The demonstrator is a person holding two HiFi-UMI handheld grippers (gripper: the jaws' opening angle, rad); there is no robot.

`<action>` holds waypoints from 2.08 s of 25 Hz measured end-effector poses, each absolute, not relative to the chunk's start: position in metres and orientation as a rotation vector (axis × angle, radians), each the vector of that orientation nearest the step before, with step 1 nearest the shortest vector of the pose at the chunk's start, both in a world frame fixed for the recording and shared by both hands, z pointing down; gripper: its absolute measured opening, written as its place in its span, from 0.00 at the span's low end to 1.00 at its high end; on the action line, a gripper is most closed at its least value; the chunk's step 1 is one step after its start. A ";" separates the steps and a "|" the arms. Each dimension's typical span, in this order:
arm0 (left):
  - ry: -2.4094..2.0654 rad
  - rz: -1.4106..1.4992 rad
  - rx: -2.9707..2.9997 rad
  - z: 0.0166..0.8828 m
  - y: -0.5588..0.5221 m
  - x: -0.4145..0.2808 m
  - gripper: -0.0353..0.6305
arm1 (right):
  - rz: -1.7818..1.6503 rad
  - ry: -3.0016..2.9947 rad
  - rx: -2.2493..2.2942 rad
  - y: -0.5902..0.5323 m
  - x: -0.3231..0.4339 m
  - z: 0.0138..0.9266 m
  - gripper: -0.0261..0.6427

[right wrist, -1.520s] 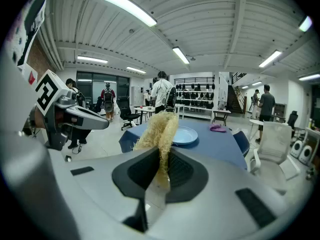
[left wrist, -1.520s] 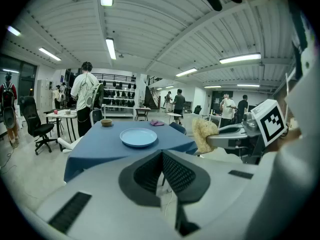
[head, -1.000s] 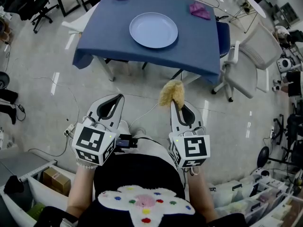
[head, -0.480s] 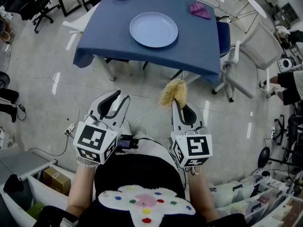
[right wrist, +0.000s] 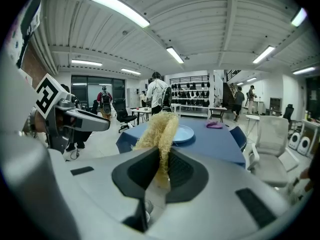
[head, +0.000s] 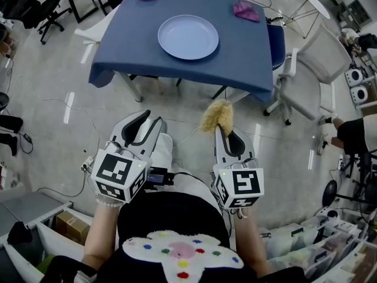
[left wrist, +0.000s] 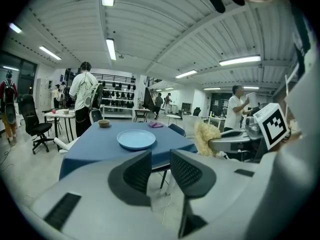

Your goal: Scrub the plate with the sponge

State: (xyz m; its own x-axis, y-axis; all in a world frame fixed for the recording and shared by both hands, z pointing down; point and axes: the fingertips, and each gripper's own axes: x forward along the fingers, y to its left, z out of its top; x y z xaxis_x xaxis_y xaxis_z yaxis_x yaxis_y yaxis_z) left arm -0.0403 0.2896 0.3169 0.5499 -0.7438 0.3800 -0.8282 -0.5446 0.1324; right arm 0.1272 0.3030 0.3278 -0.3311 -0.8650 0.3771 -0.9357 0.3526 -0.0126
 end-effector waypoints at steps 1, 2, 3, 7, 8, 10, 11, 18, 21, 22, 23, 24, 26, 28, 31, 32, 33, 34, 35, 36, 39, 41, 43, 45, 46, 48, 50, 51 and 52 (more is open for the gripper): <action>-1.298 0.404 2.494 0.317 0.287 -0.040 0.22 | 0.329 -2.312 1.600 0.301 0.128 0.328 0.10; -1.294 0.406 2.496 0.318 0.283 -0.039 0.22 | 0.331 -2.309 1.605 0.298 0.128 0.329 0.10; -1.288 0.409 2.498 0.319 0.279 -0.039 0.22 | 0.333 -2.305 1.610 0.295 0.129 0.330 0.10; -1.266 0.409 2.514 0.321 0.256 -0.038 0.22 | 0.337 -2.289 1.629 0.278 0.130 0.332 0.10; -1.264 0.406 2.515 0.321 0.249 -0.038 0.22 | 0.337 -2.286 1.631 0.272 0.130 0.332 0.10; -1.261 0.401 2.515 0.320 0.234 -0.037 0.22 | 0.337 -2.280 1.636 0.261 0.131 0.331 0.10; -1.258 0.400 2.515 0.320 0.227 -0.036 0.22 | 0.338 -2.276 1.640 0.254 0.131 0.331 0.10; -1.224 0.415 2.516 0.323 0.173 -0.034 0.22 | 0.347 -2.254 1.663 0.203 0.133 0.330 0.10; -1.208 0.419 2.513 0.324 0.149 -0.034 0.22 | 0.356 -2.242 1.669 0.182 0.132 0.329 0.10; -1.202 0.422 2.513 0.325 0.141 -0.034 0.22 | 0.358 -2.238 1.672 0.174 0.131 0.329 0.10; -1.197 0.427 2.513 0.325 0.132 -0.035 0.22 | 0.361 -2.233 1.675 0.166 0.130 0.329 0.10; -1.192 0.431 2.512 0.326 0.124 -0.035 0.22 | 0.365 -2.228 1.677 0.158 0.130 0.328 0.10; -1.182 0.436 2.509 0.326 0.107 -0.036 0.22 | 0.372 -2.219 1.681 0.143 0.129 0.328 0.10; -1.173 0.438 2.507 0.326 0.091 -0.036 0.22 | 0.378 -2.210 1.684 0.129 0.128 0.329 0.10; -1.161 0.440 2.505 0.328 0.070 -0.039 0.22 | 0.381 -2.203 1.683 0.109 0.124 0.329 0.10; -1.157 0.441 2.505 0.328 0.063 -0.039 0.22 | 0.381 -2.201 1.682 0.102 0.122 0.329 0.10; -1.153 0.442 2.504 0.330 0.056 -0.040 0.22 | 0.381 -2.199 1.682 0.095 0.121 0.329 0.10; -1.149 0.445 2.501 0.331 0.049 -0.041 0.22 | 0.382 -2.196 1.682 0.088 0.120 0.330 0.10; -1.144 0.448 2.497 0.333 0.042 -0.042 0.22 | 0.385 -2.192 1.682 0.082 0.119 0.330 0.10; -1.139 0.452 2.493 0.334 0.035 -0.042 0.22 | 0.389 -2.187 1.682 0.075 0.118 0.331 0.10; -1.134 0.457 2.484 0.338 0.013 -0.046 0.22 | 0.395 -2.178 1.677 0.053 0.115 0.334 0.10; -1.130 0.460 2.478 0.341 0.000 -0.048 0.22 | 0.395 -2.172 1.673 0.040 0.113 0.335 0.10; -1.124 0.465 2.468 0.347 -0.012 -0.052 0.23 | 0.396 -2.166 1.671 0.028 0.109 0.338 0.10; -1.119 0.471 2.454 0.354 -0.023 -0.056 0.23 | 0.400 -2.161 1.666 0.016 0.105 0.341 0.10; -1.117 0.475 2.447 0.358 -0.028 -0.057 0.23 | 0.404 -2.158 1.664 0.011 0.104 0.343 0.10; -1.110 0.486 2.435 0.365 -0.037 -0.059 0.23 | 0.412 -2.149 1.656 0.004 0.101 0.347 0.10; -1.101 0.493 2.420 0.373 -0.044 -0.061 0.23 | 0.420 -2.138 1.646 -0.003 0.098 0.352 0.10; -1.096 0.498 2.411 0.377 -0.048 -0.063 0.23 | 0.425 -2.133 1.641 -0.006 0.096 0.354 0.10; -1.091 0.505 2.404 0.382 -0.052 -0.064 0.23 | 0.430 -2.128 1.637 -0.010 0.094 0.357 0.10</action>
State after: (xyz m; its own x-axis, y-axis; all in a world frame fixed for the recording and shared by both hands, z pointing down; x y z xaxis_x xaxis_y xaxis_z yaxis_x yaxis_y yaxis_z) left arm -0.0640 -0.0519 0.3820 0.6199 -0.6071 0.4972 -0.7720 -0.5856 0.2474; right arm 0.0941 -0.0098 0.3566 -0.2188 -0.8363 0.5028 -0.9658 0.2590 0.0105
